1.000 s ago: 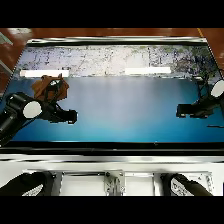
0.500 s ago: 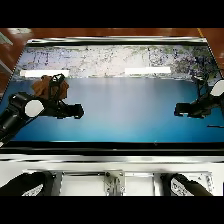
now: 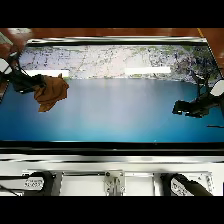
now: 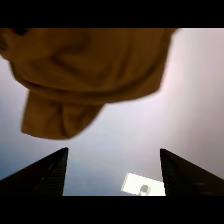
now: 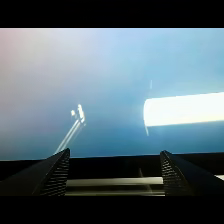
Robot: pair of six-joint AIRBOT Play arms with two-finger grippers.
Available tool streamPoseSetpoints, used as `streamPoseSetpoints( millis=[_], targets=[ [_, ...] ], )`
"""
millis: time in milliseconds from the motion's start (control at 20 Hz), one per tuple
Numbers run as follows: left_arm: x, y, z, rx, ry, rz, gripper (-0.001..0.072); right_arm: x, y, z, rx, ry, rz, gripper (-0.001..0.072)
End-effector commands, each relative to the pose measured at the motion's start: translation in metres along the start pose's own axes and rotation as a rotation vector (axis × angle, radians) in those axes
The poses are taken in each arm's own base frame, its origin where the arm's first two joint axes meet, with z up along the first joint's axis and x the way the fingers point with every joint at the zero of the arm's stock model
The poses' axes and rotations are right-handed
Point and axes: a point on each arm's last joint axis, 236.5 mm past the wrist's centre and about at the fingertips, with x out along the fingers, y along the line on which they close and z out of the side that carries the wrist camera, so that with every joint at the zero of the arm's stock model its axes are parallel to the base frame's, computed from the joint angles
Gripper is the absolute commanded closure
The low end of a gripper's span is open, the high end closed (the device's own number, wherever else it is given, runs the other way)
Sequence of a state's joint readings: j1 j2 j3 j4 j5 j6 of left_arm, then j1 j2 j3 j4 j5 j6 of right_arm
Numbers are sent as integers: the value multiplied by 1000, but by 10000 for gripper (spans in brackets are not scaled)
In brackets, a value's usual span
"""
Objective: Fold the shirts.
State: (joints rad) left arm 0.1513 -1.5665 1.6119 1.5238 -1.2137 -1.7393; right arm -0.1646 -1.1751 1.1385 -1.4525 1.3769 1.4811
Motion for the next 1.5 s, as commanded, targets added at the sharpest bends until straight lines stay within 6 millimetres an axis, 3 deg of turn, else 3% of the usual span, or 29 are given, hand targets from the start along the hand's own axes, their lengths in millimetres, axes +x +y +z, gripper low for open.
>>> streamPoseSetpoints(
  millis=[0, 250, 450, 500, 550, 600, 700, 800, 850, 950, 1050, 1150, 1250, 1350, 1450],
  targets=[
    [50, 52, 36, -78, 26, 37, -8, 0, 7, 10, 12, -44, 33, 29],
    [127, 12, 51, -155, -15, -151, -8, -4, 19, 37, 32, -155, 85, 29],
    [162, 12, 37, -157, 30, -160, -4, -5, 28, 42, 49, -176, 123, 29],
    [167, 12, 33, -157, 43, -158, 38, -5, 28, 42, 54, -176, 127, 29],
    [167, 11, 31, -157, 52, -159, 299, -5, 29, 42, 62, -175, 129, 29],
    [165, 8, 29, -155, 62, -166, 631, -5, 29, 42, 71, -173, 129, 29],
    [144, -4, 34, -97, 52, -208, 667, -5, 29, 39, 71, -163, 131, 29],
    [99, -23, 52, -4, -5, -234, 667, -5, 30, 37, 71, -155, 135, 29],
    [64, -38, 64, 50, -58, -250, 667, -5, 31, 37, 71, -153, 139, 29],
    [-22, -76, 83, 152, -200, -290, 667, -5, 33, 37, 72, -151, 145, 29],
    [-120, -119, 82, 249, -353, -348, 668, -8, 33, 36, 67, -154, 147, 29],
    [-211, -163, 55, 350, -472, -425, 668, -22, 36, 34, 50, -183, 149, 29],
    [-281, -205, 14, 446, -545, -523, 668, -48, 39, 34, 18, -242, 145, 29],
    [-320, -246, -29, 502, -549, -639, 668, -80, 43, 32, -13, -319, 140, 29],
    [-332, -294, -76, 578, -490, -747, 667, -108, 43, 27, -49, -404, 115, 29]
  ],
)
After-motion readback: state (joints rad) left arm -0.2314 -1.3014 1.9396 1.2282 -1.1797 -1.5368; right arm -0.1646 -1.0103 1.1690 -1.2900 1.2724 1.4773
